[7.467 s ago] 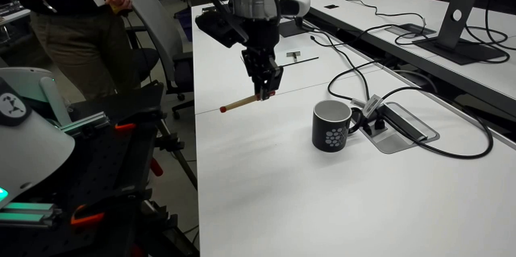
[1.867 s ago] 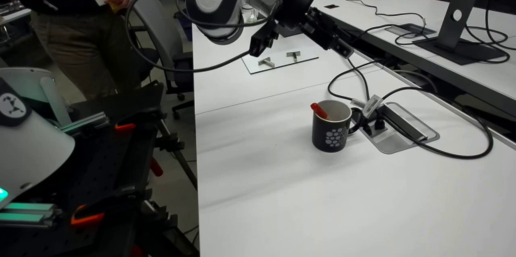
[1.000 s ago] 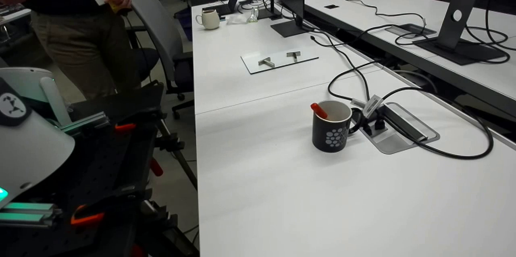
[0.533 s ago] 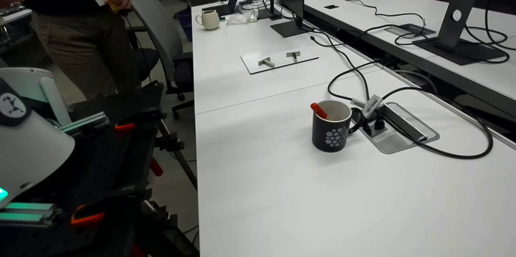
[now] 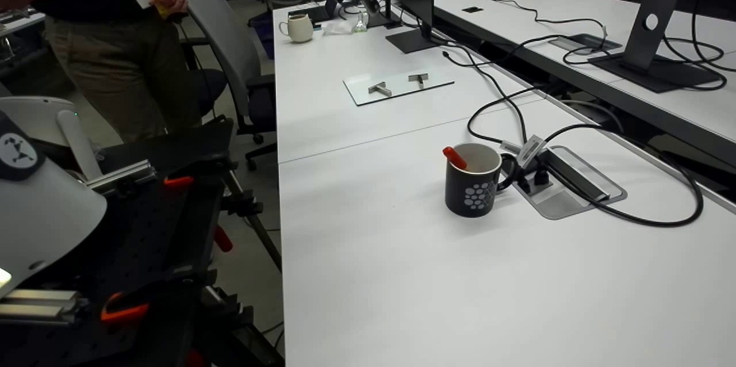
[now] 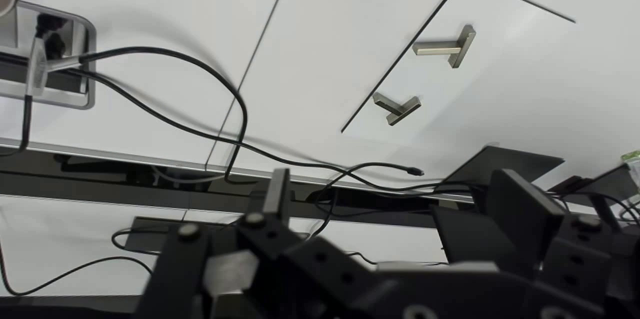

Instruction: Put the pen in the mug cup

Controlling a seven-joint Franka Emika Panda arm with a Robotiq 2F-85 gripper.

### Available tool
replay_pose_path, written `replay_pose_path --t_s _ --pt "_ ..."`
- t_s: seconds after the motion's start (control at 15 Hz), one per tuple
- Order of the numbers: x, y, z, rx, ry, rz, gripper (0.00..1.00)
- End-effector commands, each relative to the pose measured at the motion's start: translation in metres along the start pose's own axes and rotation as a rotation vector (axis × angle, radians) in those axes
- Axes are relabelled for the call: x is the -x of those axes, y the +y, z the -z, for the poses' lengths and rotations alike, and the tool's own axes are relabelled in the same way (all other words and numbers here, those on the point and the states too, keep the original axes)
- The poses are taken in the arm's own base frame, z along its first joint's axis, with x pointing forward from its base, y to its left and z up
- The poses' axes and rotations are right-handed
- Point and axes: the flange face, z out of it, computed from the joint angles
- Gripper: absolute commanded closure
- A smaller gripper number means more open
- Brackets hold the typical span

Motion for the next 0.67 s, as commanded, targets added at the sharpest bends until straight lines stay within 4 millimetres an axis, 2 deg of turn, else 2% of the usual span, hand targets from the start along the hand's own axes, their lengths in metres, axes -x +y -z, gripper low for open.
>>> replay_pose_path --t_s 0.0,0.6 --pt "0.0019 0.0036 0.0005 0.001 -0.004 -0.001 0.00" --pt "0.0026 0.0016 0.0004 -0.005 -0.006 -0.001 0.00"
